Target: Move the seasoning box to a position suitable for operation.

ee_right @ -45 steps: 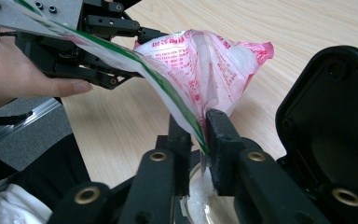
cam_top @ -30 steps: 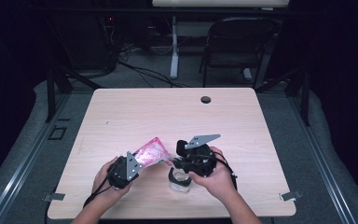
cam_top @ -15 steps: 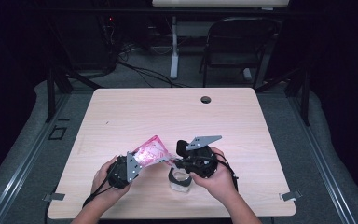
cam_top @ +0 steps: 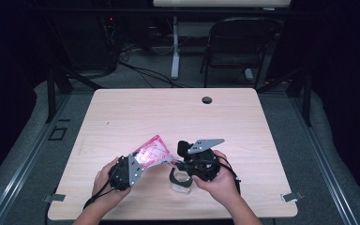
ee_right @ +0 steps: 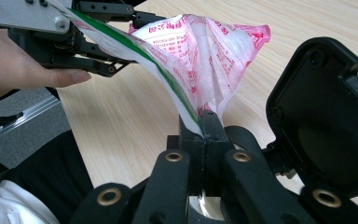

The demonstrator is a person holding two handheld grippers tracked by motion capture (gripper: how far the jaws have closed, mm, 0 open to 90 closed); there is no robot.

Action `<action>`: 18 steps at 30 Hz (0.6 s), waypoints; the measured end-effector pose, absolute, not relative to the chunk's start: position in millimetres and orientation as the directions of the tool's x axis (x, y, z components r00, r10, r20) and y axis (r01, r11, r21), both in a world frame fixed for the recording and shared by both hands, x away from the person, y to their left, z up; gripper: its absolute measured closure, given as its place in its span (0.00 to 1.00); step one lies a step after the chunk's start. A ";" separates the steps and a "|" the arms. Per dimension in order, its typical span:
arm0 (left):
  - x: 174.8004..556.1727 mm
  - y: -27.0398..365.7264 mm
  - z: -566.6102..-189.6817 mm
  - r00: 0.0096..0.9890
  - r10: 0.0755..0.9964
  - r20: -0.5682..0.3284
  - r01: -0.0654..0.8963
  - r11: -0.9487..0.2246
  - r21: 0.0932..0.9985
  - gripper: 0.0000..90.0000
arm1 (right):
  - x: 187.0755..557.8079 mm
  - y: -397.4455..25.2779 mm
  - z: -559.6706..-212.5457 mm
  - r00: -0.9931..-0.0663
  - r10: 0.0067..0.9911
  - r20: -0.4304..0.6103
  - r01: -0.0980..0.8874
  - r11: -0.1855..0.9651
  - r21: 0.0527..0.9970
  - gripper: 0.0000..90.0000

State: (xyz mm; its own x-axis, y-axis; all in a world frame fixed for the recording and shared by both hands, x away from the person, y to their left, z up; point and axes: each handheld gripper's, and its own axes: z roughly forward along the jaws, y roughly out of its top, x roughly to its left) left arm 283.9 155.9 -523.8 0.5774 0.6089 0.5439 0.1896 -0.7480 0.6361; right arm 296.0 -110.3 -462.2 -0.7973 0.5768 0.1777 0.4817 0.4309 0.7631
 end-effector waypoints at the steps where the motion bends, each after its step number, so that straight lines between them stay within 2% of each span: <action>1: 283.5 155.6 -523.8 0.576 0.608 0.546 0.189 -0.749 0.635 0.71 | 295.6 -110.4 -462.7 -0.795 0.579 0.181 0.484 0.425 0.765 1.00; 18: 275.5 150.3 -517.3 0.529 0.559 0.638 0.137 -0.799 0.586 0.71 | 287.6 -114.6 -467.6 -0.793 0.584 0.170 0.472 0.415 0.778 1.00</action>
State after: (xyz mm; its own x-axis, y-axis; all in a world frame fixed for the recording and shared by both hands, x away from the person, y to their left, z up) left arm 275.5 150.3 -517.3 0.5294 0.5587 0.6385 0.1367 -0.7989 0.5857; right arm 287.6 -114.6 -467.6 -0.7934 0.5845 0.1699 0.4722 0.4150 0.7777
